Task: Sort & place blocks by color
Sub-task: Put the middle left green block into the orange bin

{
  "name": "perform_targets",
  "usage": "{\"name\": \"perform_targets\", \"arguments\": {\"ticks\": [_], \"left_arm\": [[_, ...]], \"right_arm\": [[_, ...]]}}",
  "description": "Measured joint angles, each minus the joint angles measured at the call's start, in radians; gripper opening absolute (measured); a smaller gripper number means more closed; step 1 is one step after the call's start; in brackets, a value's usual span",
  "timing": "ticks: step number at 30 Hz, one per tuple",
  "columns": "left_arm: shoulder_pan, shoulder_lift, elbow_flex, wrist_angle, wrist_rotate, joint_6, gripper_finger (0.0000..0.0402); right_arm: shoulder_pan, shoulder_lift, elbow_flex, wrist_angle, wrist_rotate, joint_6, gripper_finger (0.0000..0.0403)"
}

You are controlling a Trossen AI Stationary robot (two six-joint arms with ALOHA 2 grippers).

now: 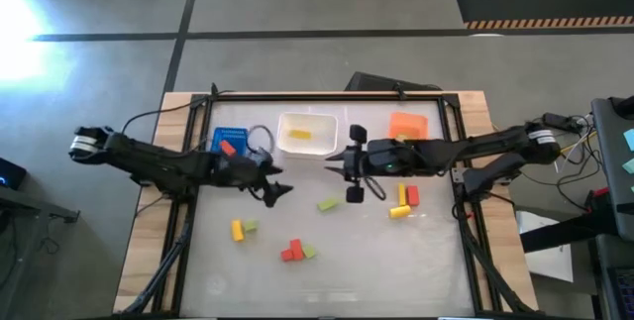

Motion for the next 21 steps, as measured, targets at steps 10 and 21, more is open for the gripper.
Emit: {"name": "perform_targets", "arguments": {"ticks": [10, 21], "left_arm": [[-0.167, 0.227, 0.229, -0.824, 0.216, -0.338, 0.0335], [-0.296, 0.345, 0.251, -0.749, 0.296, -0.22, 0.0335]], "right_arm": [[-0.009, -0.096, -0.118, 0.117, 0.001, -0.042, 0.0064], [-0.012, -0.098, -0.148, 0.146, 0.0, -0.057, 0.0063]]}}
